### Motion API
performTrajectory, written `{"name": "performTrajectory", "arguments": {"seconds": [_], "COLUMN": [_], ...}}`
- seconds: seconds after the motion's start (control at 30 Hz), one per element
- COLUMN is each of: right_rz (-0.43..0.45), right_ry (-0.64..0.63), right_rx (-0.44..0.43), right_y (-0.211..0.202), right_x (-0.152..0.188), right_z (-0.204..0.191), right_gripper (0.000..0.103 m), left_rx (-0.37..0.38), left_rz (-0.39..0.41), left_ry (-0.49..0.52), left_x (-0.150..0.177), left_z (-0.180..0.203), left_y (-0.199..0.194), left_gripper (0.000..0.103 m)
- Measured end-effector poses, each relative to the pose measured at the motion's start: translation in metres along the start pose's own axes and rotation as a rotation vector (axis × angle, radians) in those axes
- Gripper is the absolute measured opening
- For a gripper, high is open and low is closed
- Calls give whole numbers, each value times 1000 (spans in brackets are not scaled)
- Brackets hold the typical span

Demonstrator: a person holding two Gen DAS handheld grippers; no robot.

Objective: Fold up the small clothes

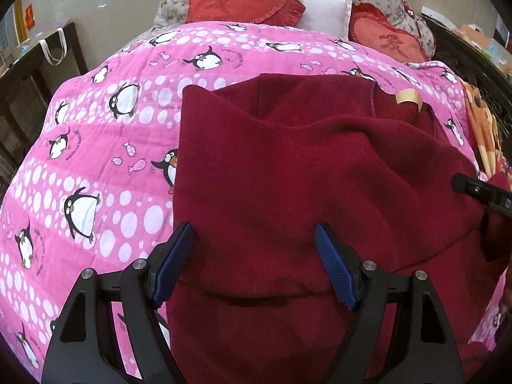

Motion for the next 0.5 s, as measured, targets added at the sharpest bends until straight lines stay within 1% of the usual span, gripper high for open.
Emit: {"name": "performTrajectory", "arguments": {"seconds": [0.07, 0.13, 0.23, 0.37, 0.43, 0.5], "right_rz": [-20, -22, -25, -16, 13, 22], "right_ry": [23, 37, 33, 30, 27, 20], "right_rx": [-24, -38, -30, -15, -26, -38], "right_y": [8, 11, 12, -2, -14, -19], "right_x": [-3, -5, -6, 0, 9, 17], "right_z": [5, 7, 5, 2, -1, -5], "right_gripper": [57, 57, 58, 58, 58, 58], "left_rx": [1, 0, -6, 1, 13, 25], "left_rz": [-1, 0, 1, 5, 11, 19], "left_ry": [-2, -3, -3, -11, -21, -33], "left_x": [0, 0, 0, 1, 2, 4], "left_z": [0, -1, 0, -1, -2, -3], "left_y": [2, 2, 3, 4, 5, 5], "left_gripper": [79, 79, 79, 79, 79, 79]}}
Point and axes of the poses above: each gripper's, at about its wrist camera, not at the fingertips, and y roughly the way its jaws point, z to its right, x to its underside, the point moved 4 cm from there along y, roughly the way its jaws point, and after that the axes turned 12 degrees about -z, right-handed, at the moved point
